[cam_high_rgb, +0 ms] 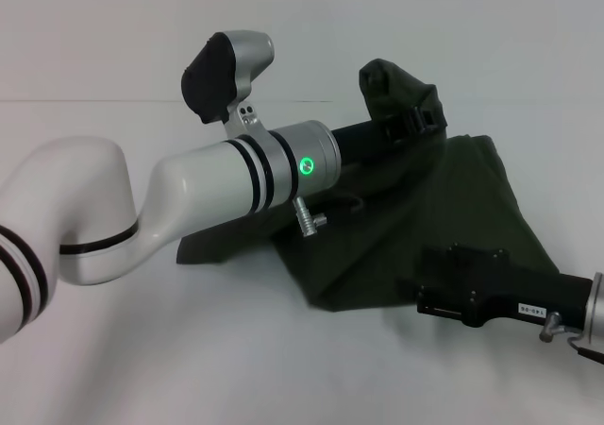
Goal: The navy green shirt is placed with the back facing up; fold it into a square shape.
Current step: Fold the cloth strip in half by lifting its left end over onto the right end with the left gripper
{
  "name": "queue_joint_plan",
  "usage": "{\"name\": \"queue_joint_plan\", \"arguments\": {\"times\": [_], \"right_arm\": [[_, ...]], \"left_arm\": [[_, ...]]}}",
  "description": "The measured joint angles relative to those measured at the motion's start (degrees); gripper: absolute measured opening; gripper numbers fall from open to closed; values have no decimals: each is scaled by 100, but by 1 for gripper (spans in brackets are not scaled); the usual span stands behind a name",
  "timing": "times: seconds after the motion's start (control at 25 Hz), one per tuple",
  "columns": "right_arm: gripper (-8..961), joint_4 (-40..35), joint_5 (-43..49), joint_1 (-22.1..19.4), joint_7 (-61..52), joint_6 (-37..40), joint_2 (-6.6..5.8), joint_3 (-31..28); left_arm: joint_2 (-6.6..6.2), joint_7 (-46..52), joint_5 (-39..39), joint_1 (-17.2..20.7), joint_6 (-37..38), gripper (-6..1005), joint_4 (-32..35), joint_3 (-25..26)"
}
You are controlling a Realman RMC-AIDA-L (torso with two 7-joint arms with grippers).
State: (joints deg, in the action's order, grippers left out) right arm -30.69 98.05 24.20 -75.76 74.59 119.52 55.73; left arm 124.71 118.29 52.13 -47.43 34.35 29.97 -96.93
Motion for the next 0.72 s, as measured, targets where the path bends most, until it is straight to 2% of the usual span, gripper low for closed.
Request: {"name": "queue_joint_plan", "arguments": {"times": [0.36, 0.56, 0.72], "right_arm": [[780, 2, 4, -21, 0, 12, 0, 0], [780, -18, 4, -34, 0, 15, 1, -2], [780, -30, 3, -76, -12, 24, -1, -3]], "left_arm": [[0, -358, -1000, -84, -436, 62, -170, -682], [0, -1070, -1735, -34, -219, 206, -207, -951], [0, -1151, -1847, -16, 48, 357, -247, -960]]}}
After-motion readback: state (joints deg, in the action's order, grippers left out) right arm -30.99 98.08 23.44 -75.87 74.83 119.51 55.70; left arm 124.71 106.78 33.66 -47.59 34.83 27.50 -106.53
